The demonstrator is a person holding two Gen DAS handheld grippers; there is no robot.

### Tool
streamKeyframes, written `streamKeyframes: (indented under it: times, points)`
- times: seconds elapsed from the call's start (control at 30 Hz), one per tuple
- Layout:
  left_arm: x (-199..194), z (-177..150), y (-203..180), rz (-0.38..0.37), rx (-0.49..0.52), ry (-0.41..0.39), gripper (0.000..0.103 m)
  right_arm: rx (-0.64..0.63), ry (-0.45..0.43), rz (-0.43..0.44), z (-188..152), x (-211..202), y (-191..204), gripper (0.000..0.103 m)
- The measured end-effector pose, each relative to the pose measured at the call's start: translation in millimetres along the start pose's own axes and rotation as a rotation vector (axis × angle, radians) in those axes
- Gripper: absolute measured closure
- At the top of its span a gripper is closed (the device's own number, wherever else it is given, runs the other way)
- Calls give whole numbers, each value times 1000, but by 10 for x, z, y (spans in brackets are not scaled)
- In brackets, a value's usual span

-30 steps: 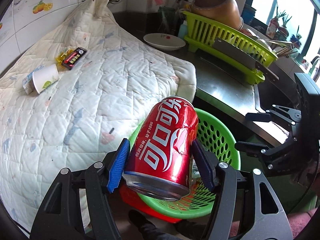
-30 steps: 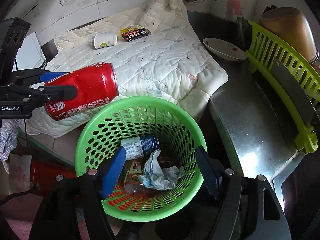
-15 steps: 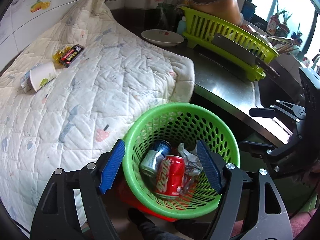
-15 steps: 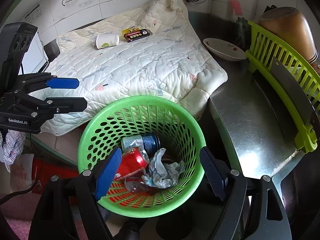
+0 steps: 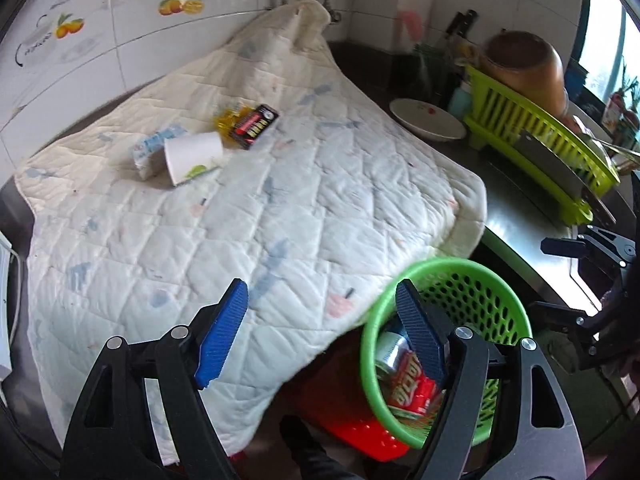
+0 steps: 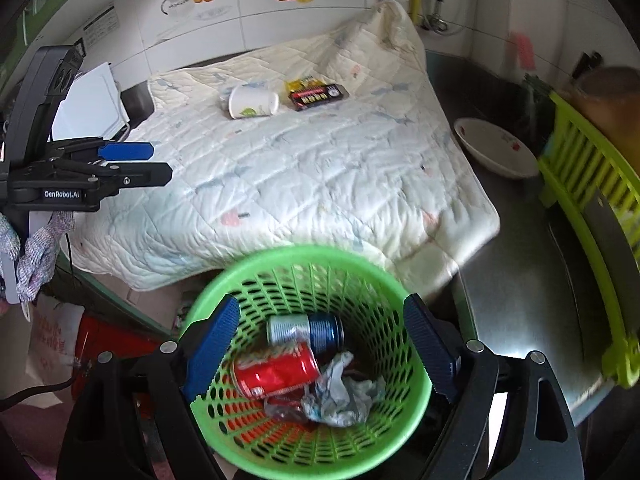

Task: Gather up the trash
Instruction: 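Move both open grippers back over the pad toward the white cup and milk carton, then grasp the white paper cup with the right gripper while the left tool approaches the milk carton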

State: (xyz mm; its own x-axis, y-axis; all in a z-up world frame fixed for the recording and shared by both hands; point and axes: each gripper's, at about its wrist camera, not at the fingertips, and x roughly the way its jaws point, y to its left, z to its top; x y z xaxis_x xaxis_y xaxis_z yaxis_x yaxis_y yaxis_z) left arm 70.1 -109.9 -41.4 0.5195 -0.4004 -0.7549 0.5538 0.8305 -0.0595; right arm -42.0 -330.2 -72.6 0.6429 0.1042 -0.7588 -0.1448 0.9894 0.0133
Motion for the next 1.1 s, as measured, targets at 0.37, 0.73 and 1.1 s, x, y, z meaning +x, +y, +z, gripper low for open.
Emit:
streamKeyframes:
  times: [0.37, 0.73, 1.1]
  points:
    - [36, 570, 1182, 95, -80, -27, 25, -150, 5, 72, 1118, 640, 389, 22]
    - [412, 993, 2108, 161, -113, 7, 24, -327, 34, 118, 2206, 1461, 765, 22]
    - [844, 1149, 2655, 155, -145, 49, 21, -500, 111, 131, 2815, 2352, 1049, 21]
